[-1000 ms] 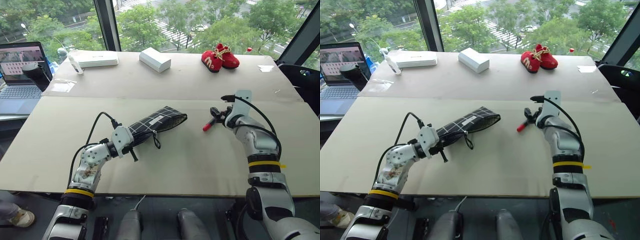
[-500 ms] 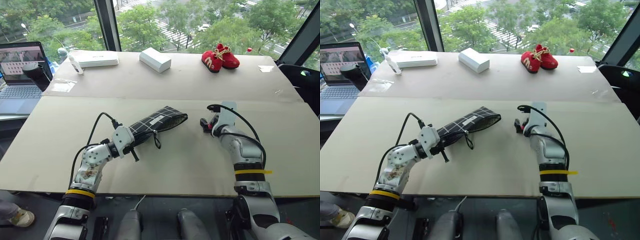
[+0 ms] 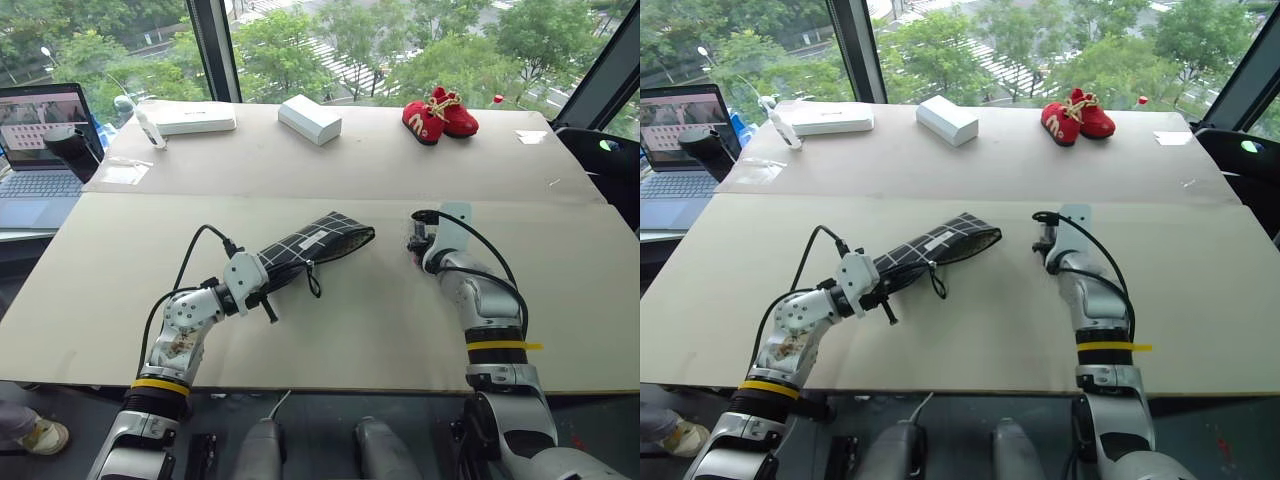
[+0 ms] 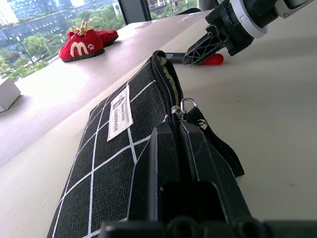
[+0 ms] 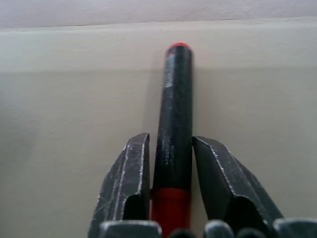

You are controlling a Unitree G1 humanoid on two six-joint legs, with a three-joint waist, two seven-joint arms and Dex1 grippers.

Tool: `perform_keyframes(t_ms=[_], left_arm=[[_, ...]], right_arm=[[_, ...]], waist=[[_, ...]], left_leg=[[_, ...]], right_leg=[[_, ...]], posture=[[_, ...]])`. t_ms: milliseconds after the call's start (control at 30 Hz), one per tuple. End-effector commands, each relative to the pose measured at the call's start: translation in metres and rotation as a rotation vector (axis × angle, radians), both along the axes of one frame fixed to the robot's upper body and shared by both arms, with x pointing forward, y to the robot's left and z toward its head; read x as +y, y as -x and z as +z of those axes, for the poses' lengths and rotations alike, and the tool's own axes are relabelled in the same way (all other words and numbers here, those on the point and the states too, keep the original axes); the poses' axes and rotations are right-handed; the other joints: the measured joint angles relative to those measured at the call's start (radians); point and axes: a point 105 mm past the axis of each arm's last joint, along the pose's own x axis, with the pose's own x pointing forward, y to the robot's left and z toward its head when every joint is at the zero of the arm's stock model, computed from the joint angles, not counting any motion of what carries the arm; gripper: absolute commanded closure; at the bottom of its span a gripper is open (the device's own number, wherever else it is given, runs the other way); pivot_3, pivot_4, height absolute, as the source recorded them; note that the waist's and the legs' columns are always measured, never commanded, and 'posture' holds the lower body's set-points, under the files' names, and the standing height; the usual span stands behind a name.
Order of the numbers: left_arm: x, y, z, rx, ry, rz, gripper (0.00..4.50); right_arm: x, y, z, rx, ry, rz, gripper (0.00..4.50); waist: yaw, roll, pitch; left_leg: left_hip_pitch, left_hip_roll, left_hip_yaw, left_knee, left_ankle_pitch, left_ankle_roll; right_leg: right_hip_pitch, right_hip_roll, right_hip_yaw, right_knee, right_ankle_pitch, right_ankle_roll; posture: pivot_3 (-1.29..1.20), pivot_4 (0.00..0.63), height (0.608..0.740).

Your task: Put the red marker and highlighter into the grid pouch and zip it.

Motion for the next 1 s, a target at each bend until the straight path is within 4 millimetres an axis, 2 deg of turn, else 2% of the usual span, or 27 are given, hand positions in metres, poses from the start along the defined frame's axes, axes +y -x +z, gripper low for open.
perform_keyframes(t_ms=[33, 133, 200, 267, 300, 333, 367, 433, 467, 533, 667, 800, 1000], left_arm=[[0.002, -0.001, 0.014, -0.053, 0.005, 0.001, 4.50], [0.002, -0.001, 0.015, -0.057, 0.004, 0.000, 4.50], [0.002, -0.001, 0.016, -0.057, 0.005, 0.000, 4.50], [0.003, -0.001, 0.019, -0.054, 0.019, 0.001, 4.50], [0.003, -0.001, 0.020, -0.053, 0.023, 0.001, 4.50], [0.003, -0.001, 0.020, -0.051, 0.026, 0.001, 4.50], [0.004, 0.000, 0.020, -0.050, 0.026, 0.000, 4.50], [0.004, 0.000, 0.021, -0.051, 0.021, -0.006, 4.50], [0.004, 0.001, 0.022, -0.055, 0.013, -0.011, 4.50], [0.004, 0.001, 0.023, -0.058, 0.003, -0.015, 4.50], [0.005, 0.002, 0.026, -0.061, 0.004, -0.017, 4.50], [0.004, 0.003, 0.029, -0.060, 0.018, -0.021, 4.50], [0.000, 0.003, 0.030, -0.055, 0.030, -0.032, 4.50]], right_arm=[[-0.005, 0.000, 0.010, -0.051, 0.010, -0.012, 3.96], [-0.008, 0.000, 0.009, -0.047, -0.002, -0.014, 3.97], [-0.008, -0.002, 0.019, -0.091, -0.027, 0.004, 3.97], [-0.005, -0.006, 0.058, -0.257, -0.042, 0.104, 3.97], [-0.003, -0.006, 0.070, -0.310, -0.033, 0.146, 3.97], [0.003, -0.002, 0.086, -0.386, 0.031, 0.236, 3.97], [0.008, 0.001, 0.094, -0.425, 0.079, 0.298, 3.97], [0.021, 0.017, 0.106, -0.540, 0.340, 0.511, 3.97], [0.025, 0.027, 0.104, -0.573, 0.494, 0.623, 3.97], [0.026, 0.040, 0.094, -0.589, 0.693, 0.777, 3.97], [0.019, 0.055, 0.077, -0.602, 0.957, 0.960, 3.97], [0.015, 0.058, 0.071, -0.630, 1.075, 1.026, 3.97], [0.017, 0.055, 0.061, -0.669, 1.139, 1.065, 3.97]], waist=[[0.000, 0.000, 0.000], [0.000, 0.000, 0.000], [0.000, 0.000, 0.000], [0.001, 0.000, 0.000], [0.001, 0.001, 0.000], [0.001, 0.001, 0.001], [0.001, 0.001, 0.001], [0.000, 0.001, 0.001], [0.000, 0.001, 0.001], [0.001, 0.001, 0.001], [0.001, 0.000, 0.001], [0.001, 0.000, 0.001], [0.002, 0.000, 0.001]], left_leg=[[0.000, 0.000, 0.000, 0.000, 0.000, 0.000], [0.000, 0.000, 0.000, 0.000, 0.000, 0.000], [0.000, 0.000, 0.000, 0.000, 0.000, 0.000], [0.000, 0.000, 0.000, 0.000, 0.000, 0.000], [0.000, 0.000, 0.000, 0.000, 0.000, 0.000], [-0.001, 0.000, 0.000, 0.000, 0.000, 0.000], [-0.001, 0.000, 0.000, 0.000, 0.000, 0.000], [-0.001, 0.000, 0.000, 0.000, 0.000, 0.000], [-0.001, 0.000, 0.000, 0.000, 0.000, 0.000], [-0.001, 0.000, 0.000, -0.001, 0.000, 0.000], [0.000, 0.000, 0.001, -0.001, 0.000, 0.000], [0.000, 0.000, 0.001, -0.001, 0.000, 0.000], [0.000, 0.000, 0.001, -0.001, 0.000, 0.000]], right_leg=[[0.000, 0.000, 0.000, 0.000, 0.000, 0.000], [0.000, 0.000, 0.000, 0.000, 0.000, 0.000], [0.000, 0.000, 0.000, 0.000, 0.000, 0.000], [0.000, 0.000, 0.000, 0.000, 0.000, 0.000], [0.000, 0.000, 0.000, 0.000, 0.000, 0.000], [0.000, 0.000, 0.000, -0.001, 0.000, 0.000], [0.000, 0.000, 0.000, -0.001, 0.000, 0.000], [0.000, 0.000, 0.000, -0.002, 0.000, 0.000], [0.000, 0.000, 0.000, -0.002, 0.000, 0.000], [0.001, 0.000, -0.001, -0.005, 0.000, 0.001], [0.002, 0.000, 0.000, -0.007, 0.000, 0.001], [0.002, 0.000, 0.000, -0.006, 0.000, 0.000], [0.002, 0.000, 0.000, -0.006, 0.000, 0.000]], posture=[[0.00, 0.150, 0.729], [0.00, 0.150, 0.729], [0.00, 0.150, 0.729], [0.00, 0.150, 0.729], [0.00, 0.150, 0.729], [0.00, 0.150, 0.729], [0.00, 0.150, 0.729], [0.00, 0.150, 0.729], [0.00, 0.150, 0.729], [0.00, 0.150, 0.729], [0.00, 0.150, 0.729], [0.00, 0.150, 0.729], [0.00, 0.150, 0.729]])
